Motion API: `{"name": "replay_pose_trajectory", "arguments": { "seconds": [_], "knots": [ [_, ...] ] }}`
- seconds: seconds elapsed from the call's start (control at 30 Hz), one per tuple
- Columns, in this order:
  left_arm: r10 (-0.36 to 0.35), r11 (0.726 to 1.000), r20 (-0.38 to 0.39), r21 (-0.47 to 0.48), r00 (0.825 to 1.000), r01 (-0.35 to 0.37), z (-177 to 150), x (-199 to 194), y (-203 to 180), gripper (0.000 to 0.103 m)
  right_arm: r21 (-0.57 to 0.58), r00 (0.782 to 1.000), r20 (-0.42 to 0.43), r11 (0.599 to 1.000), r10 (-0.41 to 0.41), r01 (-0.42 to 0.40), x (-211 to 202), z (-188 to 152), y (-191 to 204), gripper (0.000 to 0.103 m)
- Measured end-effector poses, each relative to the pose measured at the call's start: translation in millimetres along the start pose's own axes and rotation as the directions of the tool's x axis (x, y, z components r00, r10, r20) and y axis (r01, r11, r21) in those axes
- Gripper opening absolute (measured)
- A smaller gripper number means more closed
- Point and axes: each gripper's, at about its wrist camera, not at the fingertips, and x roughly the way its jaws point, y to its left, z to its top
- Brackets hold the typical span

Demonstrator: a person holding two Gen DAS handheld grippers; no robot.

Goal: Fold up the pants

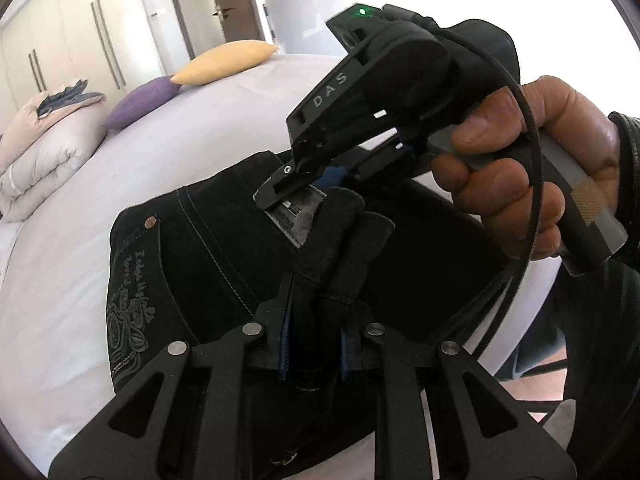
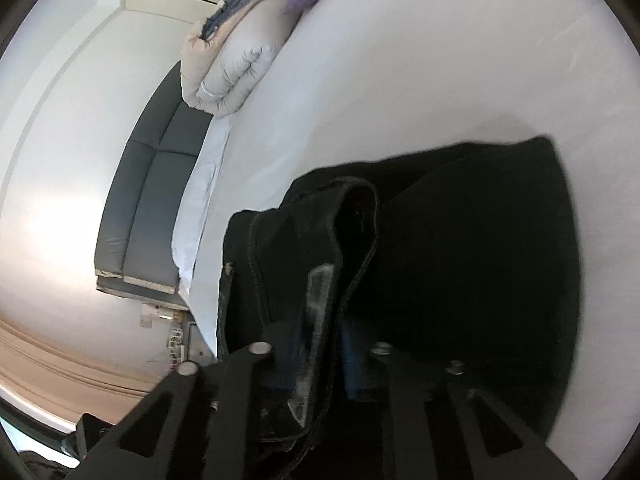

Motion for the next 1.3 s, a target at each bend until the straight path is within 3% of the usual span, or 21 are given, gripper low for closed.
{"name": "replay_pose_trajectory", "arguments": {
  "seconds": [0.2, 0.53, 1.1, 1.23, 1.27, 1.3],
  "knots": [
    [-0.043, 0.998, 0.018, 0.045, 0.999, 0.042, 13, 4, -13, 0.016, -0.030, 0.998, 0.056, 0.999, -0.023, 0.025, -20, 3, 12, 0.014],
    [-0.094, 0.989, 0.006, 0.119, 0.996, 0.093, 24, 15, -28, 0.016, 0.001, 0.991, 0.127, 0.999, -0.033, 0.033, -60, -6, -20, 0.014],
    [-0.117, 0.985, -0.033, 0.126, 0.993, 0.120, 42, 25, -26, 0.017, 0.047, 0.987, 0.150, 0.998, -0.051, 0.044, -60, -9, -44, 0.013],
    [-0.132, 0.988, -0.028, 0.080, 0.991, 0.134, 45, 19, -17, 0.022, 0.087, 0.987, 0.158, 0.996, -0.008, -0.006, -58, -13, -56, 0.015],
    [-0.149, 0.986, -0.034, 0.066, 0.988, 0.151, 46, 17, -14, 0.028, 0.103, 0.987, 0.163, 0.995, -0.004, -0.013, -61, -13, -57, 0.016],
    [-0.188, 0.981, -0.037, 0.036, 0.981, 0.189, 46, 12, -8, 0.042, 0.113, 0.985, 0.171, 0.994, -0.007, -0.012, -63, -14, -57, 0.020]
  ]
}}
